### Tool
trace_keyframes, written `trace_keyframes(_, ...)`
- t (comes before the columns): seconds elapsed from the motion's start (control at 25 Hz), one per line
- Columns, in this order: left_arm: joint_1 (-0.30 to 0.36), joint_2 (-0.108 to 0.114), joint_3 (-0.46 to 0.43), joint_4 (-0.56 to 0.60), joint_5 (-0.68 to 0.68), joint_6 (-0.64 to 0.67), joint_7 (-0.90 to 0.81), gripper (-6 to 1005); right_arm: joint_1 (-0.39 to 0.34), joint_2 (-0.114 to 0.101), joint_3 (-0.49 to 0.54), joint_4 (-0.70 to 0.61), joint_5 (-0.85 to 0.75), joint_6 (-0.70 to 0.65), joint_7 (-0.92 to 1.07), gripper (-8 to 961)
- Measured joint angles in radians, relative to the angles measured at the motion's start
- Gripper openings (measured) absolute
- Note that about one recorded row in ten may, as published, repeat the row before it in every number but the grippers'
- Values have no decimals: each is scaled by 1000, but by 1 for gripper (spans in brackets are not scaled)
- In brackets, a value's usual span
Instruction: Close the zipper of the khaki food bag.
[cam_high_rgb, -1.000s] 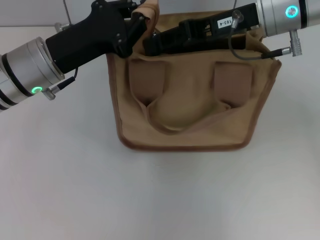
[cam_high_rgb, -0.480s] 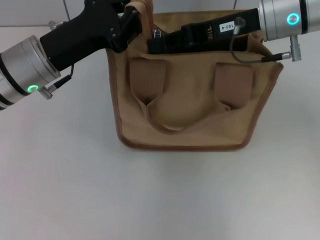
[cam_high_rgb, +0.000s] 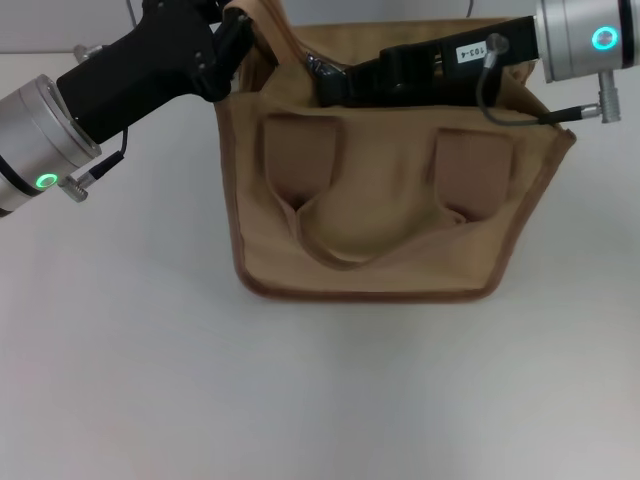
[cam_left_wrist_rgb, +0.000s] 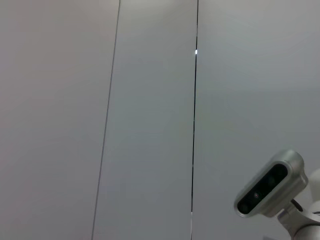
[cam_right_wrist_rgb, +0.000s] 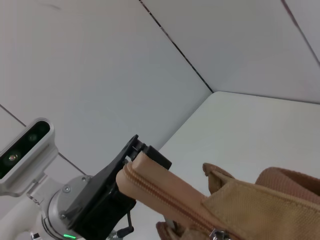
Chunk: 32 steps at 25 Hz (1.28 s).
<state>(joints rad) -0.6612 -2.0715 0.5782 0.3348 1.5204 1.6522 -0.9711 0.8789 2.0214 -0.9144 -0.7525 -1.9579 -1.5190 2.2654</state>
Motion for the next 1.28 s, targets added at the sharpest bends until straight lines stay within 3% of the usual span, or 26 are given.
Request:
trace_keyframes(0.56, 3, 1, -2, -1, -2, -3, 0, 62, -19, 4, -4, -74, -43, -1, 72, 3)
trace_keyframes(1.0, 23, 5, -5, 5, -38, -11, 0, 65, -162, 1, 10, -365, -200, -56, 271, 4)
trace_keyframes(1.12, 32, 6, -17, 15, -48, -18, 0, 66, -202, 2, 65, -465, -244, -97, 307, 3)
trace_keyframes(1.28, 31, 6, -20, 17, -49, -24, 0, 67, -218, 2, 117, -505, -253, -127, 314, 32)
